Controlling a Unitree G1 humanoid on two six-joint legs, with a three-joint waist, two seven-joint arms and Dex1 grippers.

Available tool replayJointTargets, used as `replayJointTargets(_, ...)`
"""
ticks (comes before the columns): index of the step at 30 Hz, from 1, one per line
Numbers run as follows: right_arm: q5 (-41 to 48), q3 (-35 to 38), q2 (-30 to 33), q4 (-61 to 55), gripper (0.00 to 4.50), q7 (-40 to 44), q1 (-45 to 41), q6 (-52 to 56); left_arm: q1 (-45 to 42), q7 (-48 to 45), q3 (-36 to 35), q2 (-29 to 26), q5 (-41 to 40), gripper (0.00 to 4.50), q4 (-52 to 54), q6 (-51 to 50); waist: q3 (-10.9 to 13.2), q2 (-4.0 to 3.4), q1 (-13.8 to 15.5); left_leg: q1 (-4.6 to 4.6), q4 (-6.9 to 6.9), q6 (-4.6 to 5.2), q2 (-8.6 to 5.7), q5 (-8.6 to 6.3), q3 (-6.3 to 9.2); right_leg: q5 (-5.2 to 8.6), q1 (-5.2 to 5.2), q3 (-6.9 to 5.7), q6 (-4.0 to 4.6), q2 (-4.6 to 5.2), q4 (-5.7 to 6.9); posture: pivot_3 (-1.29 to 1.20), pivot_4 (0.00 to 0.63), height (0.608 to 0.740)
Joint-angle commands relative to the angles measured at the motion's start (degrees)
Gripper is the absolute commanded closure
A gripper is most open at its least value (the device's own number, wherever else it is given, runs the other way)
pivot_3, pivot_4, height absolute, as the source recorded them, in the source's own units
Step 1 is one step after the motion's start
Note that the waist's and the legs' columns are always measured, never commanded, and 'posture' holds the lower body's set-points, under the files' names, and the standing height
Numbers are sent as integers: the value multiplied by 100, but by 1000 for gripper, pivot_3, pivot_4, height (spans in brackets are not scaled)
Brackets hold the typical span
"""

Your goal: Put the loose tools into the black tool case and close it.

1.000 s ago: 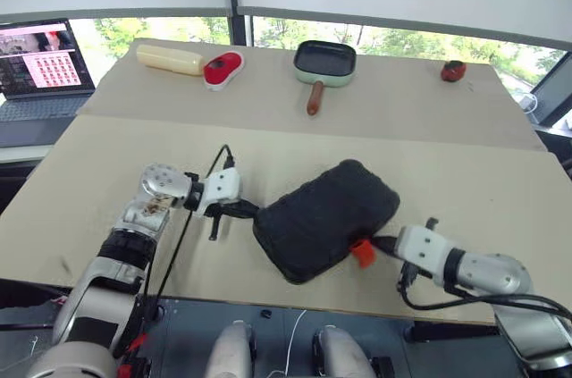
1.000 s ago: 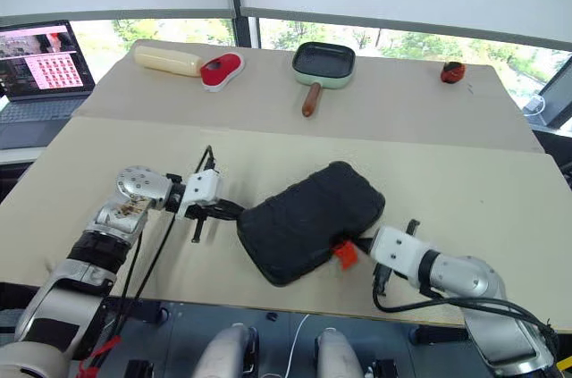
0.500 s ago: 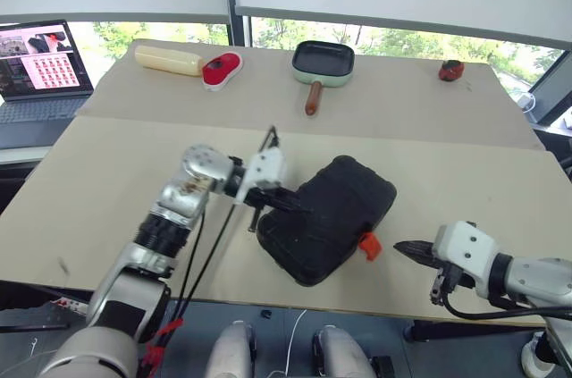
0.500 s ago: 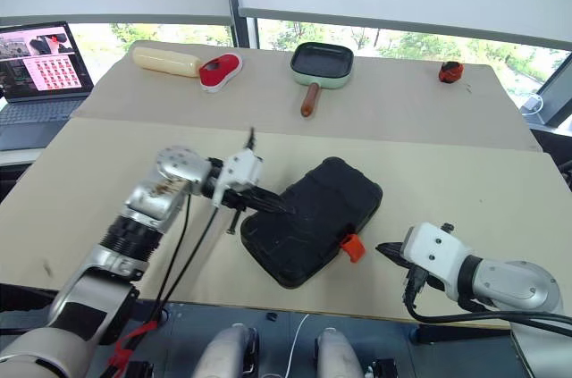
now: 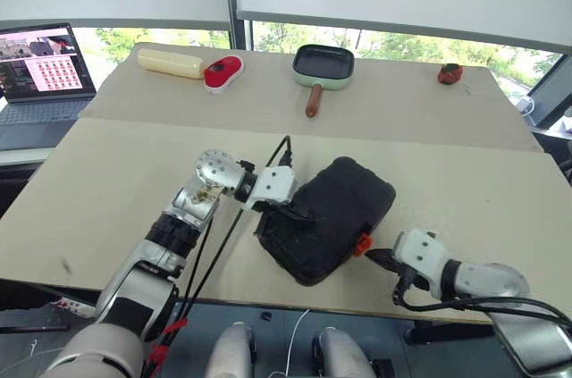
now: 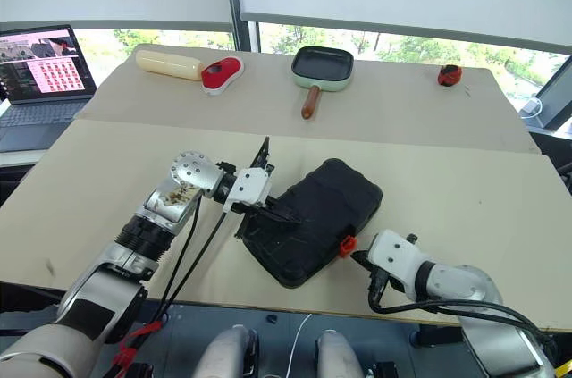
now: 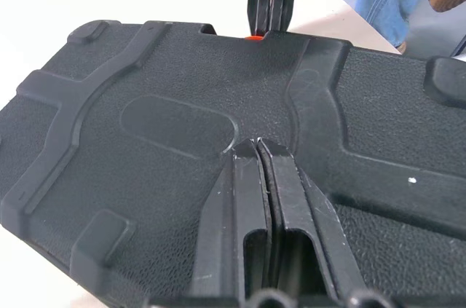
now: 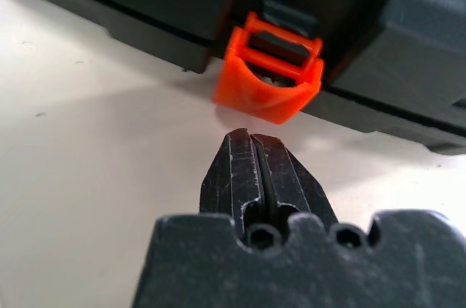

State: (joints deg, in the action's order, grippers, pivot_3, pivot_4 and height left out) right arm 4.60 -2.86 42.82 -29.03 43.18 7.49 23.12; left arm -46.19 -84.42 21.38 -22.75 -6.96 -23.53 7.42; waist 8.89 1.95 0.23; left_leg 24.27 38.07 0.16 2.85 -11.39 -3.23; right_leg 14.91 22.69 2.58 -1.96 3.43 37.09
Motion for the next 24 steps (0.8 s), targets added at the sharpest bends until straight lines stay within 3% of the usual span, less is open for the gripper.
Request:
replayJointTargets(1,-76,-69,-45,-72,4500,-70,-128,-148,35,5,111,-32,204,4409,-138,-52,0,-1,0,0,0,0,0,0,0,0,0,0,0,0,0,0,150,740)
replayJointTargets(13,646,195,-415,-952,4500,-1,-689,675,24,74,187,48,318,4409,-258,178,0,-1,-117,2,-2,0,7,0,1,0,9,1,4,-7,6,0,150,740)
replayJointTargets(24,1099,544,-140,-1110,4500,58,-887,1212,126,211,298,154,474,4409,-414,389,-6,-3,-37,-9,-5,0,2,0,4,2,-12,-1,3,-2,-1,0,150,740)
